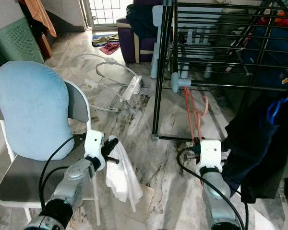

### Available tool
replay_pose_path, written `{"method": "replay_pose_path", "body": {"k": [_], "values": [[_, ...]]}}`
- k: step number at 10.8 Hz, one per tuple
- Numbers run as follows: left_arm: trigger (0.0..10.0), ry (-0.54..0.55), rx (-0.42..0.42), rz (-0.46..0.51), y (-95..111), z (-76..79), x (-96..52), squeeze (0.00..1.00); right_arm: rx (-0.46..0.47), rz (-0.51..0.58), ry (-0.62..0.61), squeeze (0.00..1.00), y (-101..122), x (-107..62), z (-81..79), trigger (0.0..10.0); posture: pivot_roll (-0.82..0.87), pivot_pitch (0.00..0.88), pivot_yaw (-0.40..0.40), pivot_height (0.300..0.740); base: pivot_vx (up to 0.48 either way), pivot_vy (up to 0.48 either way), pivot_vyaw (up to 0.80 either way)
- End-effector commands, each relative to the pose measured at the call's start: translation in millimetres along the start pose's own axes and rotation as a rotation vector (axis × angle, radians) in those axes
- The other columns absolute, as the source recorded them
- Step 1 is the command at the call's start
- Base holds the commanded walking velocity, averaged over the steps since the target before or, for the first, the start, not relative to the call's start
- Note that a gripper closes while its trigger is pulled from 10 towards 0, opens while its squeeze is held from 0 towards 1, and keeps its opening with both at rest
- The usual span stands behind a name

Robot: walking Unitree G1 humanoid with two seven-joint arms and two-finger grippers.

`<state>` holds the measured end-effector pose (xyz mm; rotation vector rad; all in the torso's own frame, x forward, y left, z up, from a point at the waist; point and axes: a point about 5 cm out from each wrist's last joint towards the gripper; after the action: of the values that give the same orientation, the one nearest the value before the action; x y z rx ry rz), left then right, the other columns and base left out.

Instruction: Hang hanger

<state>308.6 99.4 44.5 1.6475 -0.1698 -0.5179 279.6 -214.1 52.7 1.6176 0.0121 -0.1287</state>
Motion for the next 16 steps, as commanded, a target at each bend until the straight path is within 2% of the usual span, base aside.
{"method": "replay_pose_path", "body": {"k": [1,6,16], "values": [[10.0,0.011,0.011,0.018,6.1,-4.4,2.4,0.00,-0.004,0.013,0.006,0.00,5.5,2.6,-2.2,10.0,-0.11,0.031,0.022,0.740,-0.307,0.000,0.00],[10.0,0.010,0.014,0.014,3.6,-2.3,1.3,0.00,-0.004,0.003,0.020,0.00,6.0,5.7,-7.2,10.0,-0.10,0.029,0.017,0.740,-0.346,0.000,0.00],[10.0,0.014,0.020,0.036,11.3,-4.4,3.5,0.00,0.003,0.000,0.027,0.00,7.6,12.2,-14.1,10.0,-0.09,0.028,0.020,0.740,-0.370,0.000,0.00]]}}
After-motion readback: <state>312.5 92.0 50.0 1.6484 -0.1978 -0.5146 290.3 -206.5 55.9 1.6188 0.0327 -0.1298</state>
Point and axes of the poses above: a point about 5 cm out from each wrist's last joint towards the gripper, its own x axis pointing out of the wrist towards the gripper, its own y axis along the axis of the wrist's last joint, z = x × y, and after that the axes turned 11 degrees about x, right-handed
